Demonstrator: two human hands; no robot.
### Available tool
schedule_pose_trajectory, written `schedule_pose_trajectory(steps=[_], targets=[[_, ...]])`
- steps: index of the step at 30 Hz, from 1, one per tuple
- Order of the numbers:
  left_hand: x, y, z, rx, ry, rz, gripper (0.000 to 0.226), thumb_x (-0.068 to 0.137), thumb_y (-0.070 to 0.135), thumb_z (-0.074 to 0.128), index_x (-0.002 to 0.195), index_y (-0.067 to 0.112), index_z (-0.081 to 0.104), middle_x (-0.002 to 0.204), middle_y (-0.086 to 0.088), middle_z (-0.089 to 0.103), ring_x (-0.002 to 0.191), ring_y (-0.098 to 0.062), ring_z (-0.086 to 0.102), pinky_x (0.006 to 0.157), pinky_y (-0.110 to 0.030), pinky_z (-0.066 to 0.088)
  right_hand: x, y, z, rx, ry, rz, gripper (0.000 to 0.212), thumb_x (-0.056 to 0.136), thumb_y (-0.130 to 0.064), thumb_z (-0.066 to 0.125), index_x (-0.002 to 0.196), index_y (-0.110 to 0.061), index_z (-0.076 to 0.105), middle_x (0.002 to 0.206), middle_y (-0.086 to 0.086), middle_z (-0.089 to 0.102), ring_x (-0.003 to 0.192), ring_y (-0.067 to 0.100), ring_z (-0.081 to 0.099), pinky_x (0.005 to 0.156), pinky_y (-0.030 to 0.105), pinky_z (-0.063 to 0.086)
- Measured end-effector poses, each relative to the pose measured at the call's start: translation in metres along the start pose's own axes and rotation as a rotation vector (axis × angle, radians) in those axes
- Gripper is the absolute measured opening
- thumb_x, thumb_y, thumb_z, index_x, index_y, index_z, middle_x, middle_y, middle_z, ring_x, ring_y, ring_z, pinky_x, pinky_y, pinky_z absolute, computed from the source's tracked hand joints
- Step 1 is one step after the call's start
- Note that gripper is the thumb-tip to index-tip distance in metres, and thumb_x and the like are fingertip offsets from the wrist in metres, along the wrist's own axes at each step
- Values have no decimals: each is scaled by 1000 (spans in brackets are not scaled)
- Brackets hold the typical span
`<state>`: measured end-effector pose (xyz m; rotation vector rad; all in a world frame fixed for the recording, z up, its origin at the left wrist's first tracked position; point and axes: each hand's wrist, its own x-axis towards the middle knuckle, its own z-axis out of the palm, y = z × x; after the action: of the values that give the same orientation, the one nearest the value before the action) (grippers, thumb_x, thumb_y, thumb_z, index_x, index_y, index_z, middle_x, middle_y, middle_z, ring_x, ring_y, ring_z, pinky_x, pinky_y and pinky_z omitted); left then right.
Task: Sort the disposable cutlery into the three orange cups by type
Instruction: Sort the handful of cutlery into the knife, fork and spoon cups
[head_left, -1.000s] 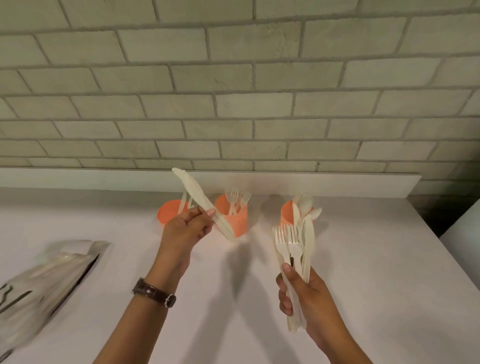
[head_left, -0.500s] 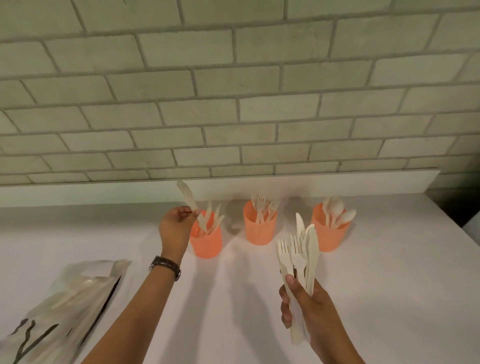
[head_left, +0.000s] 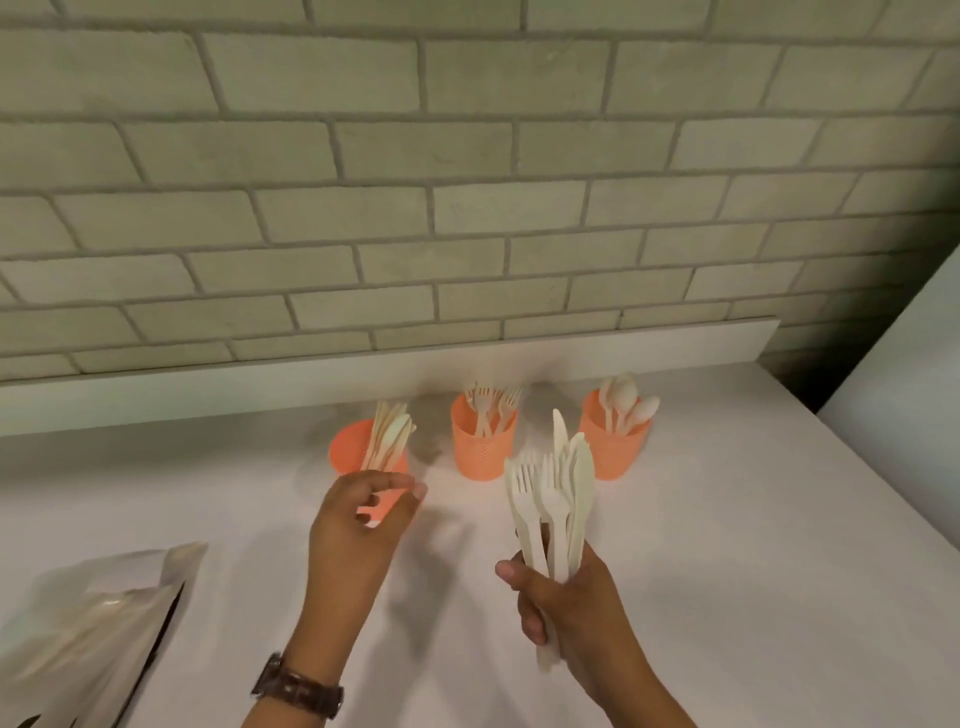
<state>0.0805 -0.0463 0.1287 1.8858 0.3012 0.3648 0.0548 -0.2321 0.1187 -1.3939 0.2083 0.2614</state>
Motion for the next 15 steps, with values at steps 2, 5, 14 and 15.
schedule_pose_trajectory(steps=[2, 5, 14, 15], targets=[[-25, 10, 7, -23, -90, -1, 12, 70, 28, 78, 69, 32, 67, 86, 21, 64, 79, -2, 54, 65, -11, 38, -1, 0, 3, 14, -13, 9, 35, 57, -8, 77, 84, -1, 55, 60, 9, 53, 35, 17, 33, 40, 22, 30], [-50, 15, 17, -34, -134, 10, 18, 63, 39, 81, 71, 34, 66, 81, 19, 65, 77, -2, 53, 62, -5, 36, -2, 1, 6, -76, -24, -7, 36, 55, -11, 79, 85, -4, 60, 62, 8, 57, 36, 19, 36, 42, 24, 32], [-70, 27, 38, -40, -163, -74, 22, 58, 31, 85, 68, 29, 66, 72, 19, 65, 63, -1, 51, 58, -6, 39, -15, -4, 15, -247, -77, -67, 49, 44, -2, 51, 90, -18, 56, 67, -4, 62, 43, 2, 55, 37, 20, 38], [-70, 28, 39, -37, -157, -82, 23, 57, 31, 85, 69, 29, 66, 70, 19, 65, 59, 0, 51, 57, -7, 40, -16, -5, 15, -245, -103, -75, 52, 43, -1, 50, 92, -17, 56, 68, -3, 61, 44, 0, 57, 37, 18, 38]])
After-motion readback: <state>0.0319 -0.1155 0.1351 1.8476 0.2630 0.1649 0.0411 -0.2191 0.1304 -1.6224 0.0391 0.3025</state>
